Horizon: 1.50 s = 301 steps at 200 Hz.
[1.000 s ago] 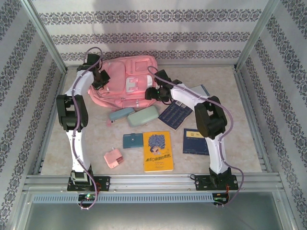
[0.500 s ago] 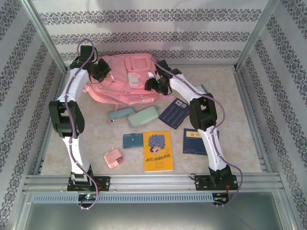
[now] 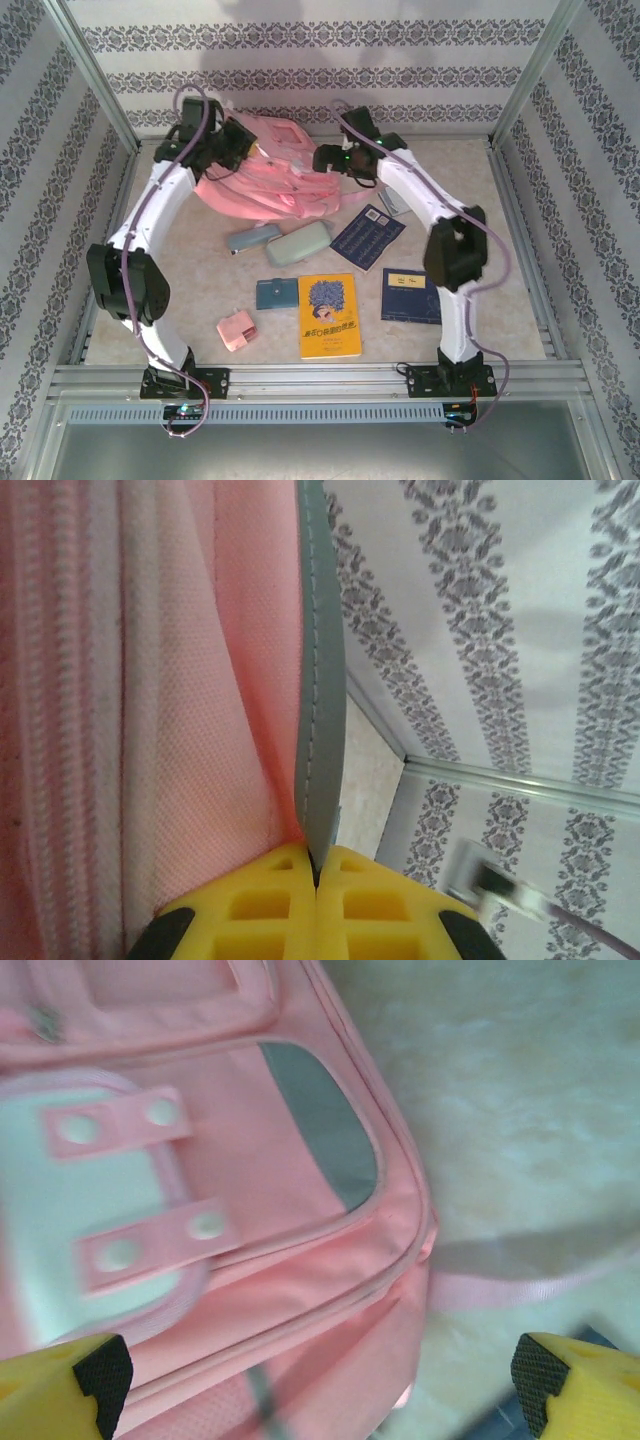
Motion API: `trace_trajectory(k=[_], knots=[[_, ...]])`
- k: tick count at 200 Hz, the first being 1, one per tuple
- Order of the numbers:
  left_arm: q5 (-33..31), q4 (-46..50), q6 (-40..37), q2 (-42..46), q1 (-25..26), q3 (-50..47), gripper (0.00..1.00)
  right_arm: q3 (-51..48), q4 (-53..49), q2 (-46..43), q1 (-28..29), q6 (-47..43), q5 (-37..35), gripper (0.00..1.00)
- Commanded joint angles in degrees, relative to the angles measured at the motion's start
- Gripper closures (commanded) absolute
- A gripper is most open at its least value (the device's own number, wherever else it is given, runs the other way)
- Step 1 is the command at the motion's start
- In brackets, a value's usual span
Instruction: Pack books, pencil case, and school supplies into a backpack
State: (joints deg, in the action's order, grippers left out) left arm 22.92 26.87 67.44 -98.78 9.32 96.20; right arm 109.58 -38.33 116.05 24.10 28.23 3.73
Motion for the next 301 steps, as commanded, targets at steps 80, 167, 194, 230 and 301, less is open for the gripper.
trace_trajectory(k=[80, 167, 194, 230, 301], knots=[[-12.5, -10.2, 8.1, 8.9, 6.3, -9.7, 1.00, -52.9, 19.4, -38.3, 5.8, 19.1, -10.2, 0.50], [-11.3, -9.2, 8.7, 9.8, 7.9, -7.0, 1.00, -41.1, 15.8, -17.3, 6.6, 17.5, -4.2, 0.81], [-11.8, -8.2, 8.8, 12.2, 9.5, -6.9, 1.00, -31.5, 15.1, -9.7, 3.8, 15.2, -0.2, 0.69], [-13.4, -8.2, 9.9, 14.1, 13.7, -8.6, 1.00, -16.4, 13.4, 0.6, -0.6, 13.1, 7.8, 0.53], [-11.5, -12.3, 8.2, 4.9, 22.6, -9.7, 1.00, 6.8, 2.6, 12.7, -3.3, 6.4, 13.1, 0.27]])
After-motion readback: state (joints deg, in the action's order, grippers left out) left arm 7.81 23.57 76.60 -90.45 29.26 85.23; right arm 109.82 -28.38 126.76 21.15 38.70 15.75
